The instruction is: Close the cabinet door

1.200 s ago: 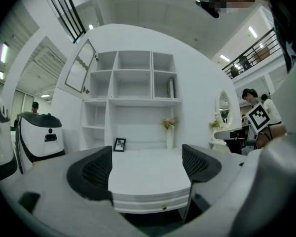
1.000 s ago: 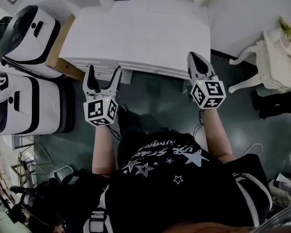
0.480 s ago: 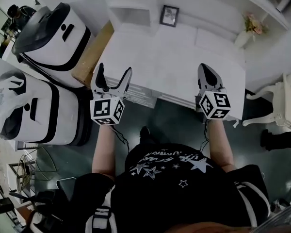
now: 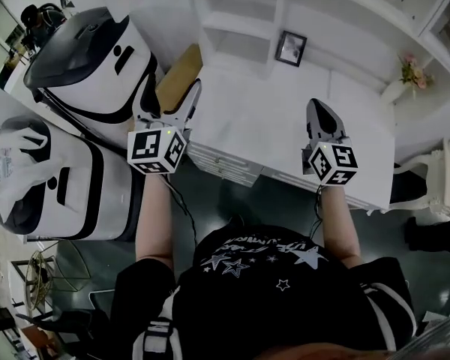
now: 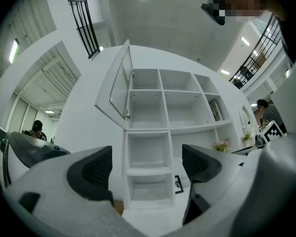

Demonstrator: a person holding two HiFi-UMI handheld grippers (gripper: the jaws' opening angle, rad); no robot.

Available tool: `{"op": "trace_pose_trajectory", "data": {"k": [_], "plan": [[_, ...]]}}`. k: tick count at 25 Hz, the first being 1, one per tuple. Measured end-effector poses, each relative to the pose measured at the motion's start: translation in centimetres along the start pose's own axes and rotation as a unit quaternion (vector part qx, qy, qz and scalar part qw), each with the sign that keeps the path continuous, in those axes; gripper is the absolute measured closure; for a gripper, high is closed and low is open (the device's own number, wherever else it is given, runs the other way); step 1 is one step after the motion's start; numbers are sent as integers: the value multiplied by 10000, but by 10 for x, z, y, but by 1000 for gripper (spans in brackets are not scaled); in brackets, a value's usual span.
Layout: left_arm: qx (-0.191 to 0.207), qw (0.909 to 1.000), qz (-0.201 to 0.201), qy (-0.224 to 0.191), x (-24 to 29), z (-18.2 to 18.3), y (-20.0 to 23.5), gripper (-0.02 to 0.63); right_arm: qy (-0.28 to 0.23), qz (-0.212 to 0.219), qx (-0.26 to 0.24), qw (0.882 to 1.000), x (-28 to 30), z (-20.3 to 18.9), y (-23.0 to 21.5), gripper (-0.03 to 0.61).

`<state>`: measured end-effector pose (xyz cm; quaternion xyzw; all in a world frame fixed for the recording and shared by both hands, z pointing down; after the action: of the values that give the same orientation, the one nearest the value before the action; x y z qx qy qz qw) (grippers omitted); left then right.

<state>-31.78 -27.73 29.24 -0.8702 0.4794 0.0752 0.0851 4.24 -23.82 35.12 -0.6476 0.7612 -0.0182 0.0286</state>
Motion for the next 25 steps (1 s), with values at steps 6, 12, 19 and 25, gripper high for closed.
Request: {"op": "trace_pose_trajectory", "data": {"k": [6,12,19,25], "plan": [[182,9994,144,-249,26,25,69,170,-68,-13,42,10000,43,3,27,572],[405,9977,342,-418,55,50,124,170,-148,52,-12,9999,81,11,47,573],[716,9935,191,-858,69,81,137,170,-138,225,-87,9996,104,19,56,572],[904,9920,21,-882,77,97,117,170,-89,259,2,9996,105,15,48,574]]}}
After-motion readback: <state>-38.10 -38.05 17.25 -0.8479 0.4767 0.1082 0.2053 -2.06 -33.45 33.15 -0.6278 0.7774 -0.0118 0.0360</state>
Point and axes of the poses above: the fingertips, and each gripper's own axes: x forward along the fingers, y to its left, z out of its top, the point moved 7 cm from there along -x, backward along the fingers, and after that the axes turned 8 degrees about -z, right-handed, at the moved point
